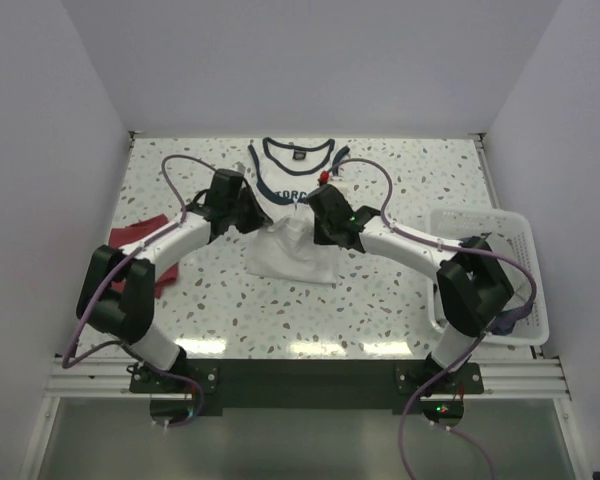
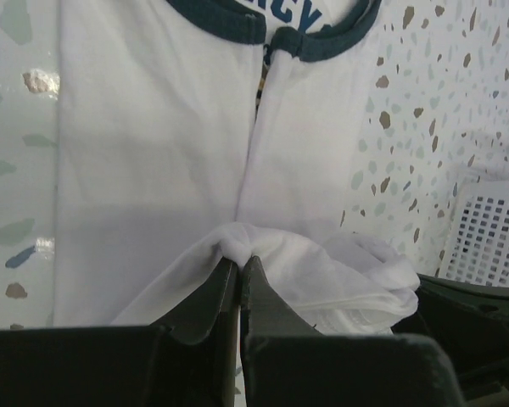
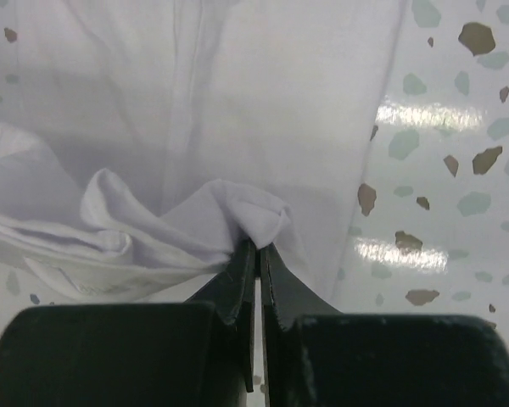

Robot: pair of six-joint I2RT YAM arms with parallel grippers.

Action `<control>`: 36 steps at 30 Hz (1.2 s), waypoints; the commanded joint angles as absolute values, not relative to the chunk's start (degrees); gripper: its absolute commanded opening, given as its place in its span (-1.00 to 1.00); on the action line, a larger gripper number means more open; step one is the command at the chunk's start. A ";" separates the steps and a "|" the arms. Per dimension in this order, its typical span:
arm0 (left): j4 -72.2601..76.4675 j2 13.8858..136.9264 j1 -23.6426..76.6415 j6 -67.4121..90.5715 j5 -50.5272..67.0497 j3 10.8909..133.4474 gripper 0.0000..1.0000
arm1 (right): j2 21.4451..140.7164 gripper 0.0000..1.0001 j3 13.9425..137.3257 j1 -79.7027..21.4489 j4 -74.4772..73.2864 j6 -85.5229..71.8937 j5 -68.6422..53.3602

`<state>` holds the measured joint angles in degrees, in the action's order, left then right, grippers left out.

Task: Fold and stack the tank tops
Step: Fold the tank top

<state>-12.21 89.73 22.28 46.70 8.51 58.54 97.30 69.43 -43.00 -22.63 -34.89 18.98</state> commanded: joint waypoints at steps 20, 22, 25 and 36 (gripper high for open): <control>-2.63 107.23 12.66 44.47 13.80 75.41 0.06 | 109.96 0.00 87.90 -30.85 -22.77 -27.77 13.01; -3.51 104.26 12.74 44.56 12.05 74.10 0.05 | 108.82 -0.05 86.49 -31.11 -22.76 -27.77 12.57; -3.26 99.43 13.35 46.05 10.81 69.71 -0.03 | 108.02 -0.19 83.86 -32.34 -22.41 -27.86 12.48; 4.04 90.00 23.20 54.13 5.37 46.61 -0.92 | 115.38 -0.24 87.18 -34.10 -21.97 -27.51 14.05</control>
<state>0.45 90.39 22.87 50.30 9.04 51.94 112.53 83.42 -34.61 -22.39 -28.67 12.49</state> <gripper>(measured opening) 0.058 0.378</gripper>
